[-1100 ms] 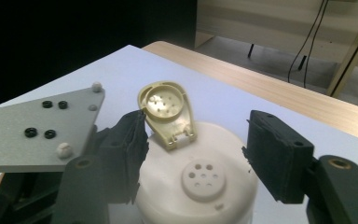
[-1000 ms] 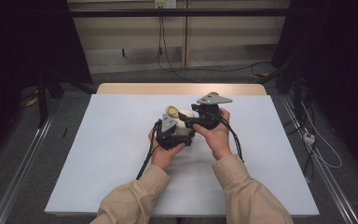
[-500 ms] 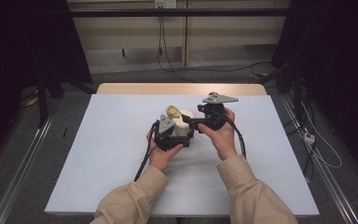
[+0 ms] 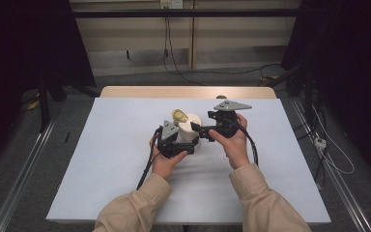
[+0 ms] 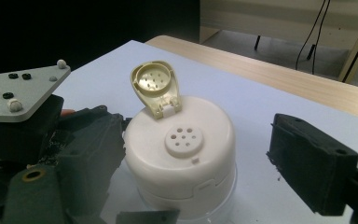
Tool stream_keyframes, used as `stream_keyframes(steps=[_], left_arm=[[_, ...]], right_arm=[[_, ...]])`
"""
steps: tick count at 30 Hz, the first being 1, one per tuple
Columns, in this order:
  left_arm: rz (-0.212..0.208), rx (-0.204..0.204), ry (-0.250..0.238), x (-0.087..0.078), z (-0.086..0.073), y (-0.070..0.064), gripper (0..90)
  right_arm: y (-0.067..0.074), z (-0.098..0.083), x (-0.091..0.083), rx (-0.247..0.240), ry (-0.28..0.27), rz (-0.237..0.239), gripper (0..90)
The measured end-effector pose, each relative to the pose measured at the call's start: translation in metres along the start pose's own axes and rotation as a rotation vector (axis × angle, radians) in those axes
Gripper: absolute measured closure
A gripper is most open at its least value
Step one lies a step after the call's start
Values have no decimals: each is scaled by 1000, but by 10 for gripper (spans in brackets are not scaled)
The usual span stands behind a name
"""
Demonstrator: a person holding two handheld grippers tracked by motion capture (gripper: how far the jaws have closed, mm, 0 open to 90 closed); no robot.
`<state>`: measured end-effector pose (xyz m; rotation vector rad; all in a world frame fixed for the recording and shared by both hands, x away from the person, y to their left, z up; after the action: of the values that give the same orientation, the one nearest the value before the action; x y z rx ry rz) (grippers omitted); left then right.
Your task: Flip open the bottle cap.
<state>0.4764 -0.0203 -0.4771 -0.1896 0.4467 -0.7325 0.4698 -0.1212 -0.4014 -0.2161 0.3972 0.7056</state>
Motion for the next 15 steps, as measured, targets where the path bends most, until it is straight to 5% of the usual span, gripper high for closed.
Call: stream_keyframes(steps=[15], left_arm=[[-15, 10, -4, -10, 4, -1, 54]], right_arm=[[3, -6, -11, -7, -9, 19, 154]])
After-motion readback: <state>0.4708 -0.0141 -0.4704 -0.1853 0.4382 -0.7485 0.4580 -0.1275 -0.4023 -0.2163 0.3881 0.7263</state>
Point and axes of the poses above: each handheld gripper's, and its own axes: x roughly forward along the jaws, z roughly out of its top, y roughly to its left, the point moved 8 cm from there along x, roughly forward along the jaws, and after that the axes turned 13 degrees about -x, right-handed, at the moved point
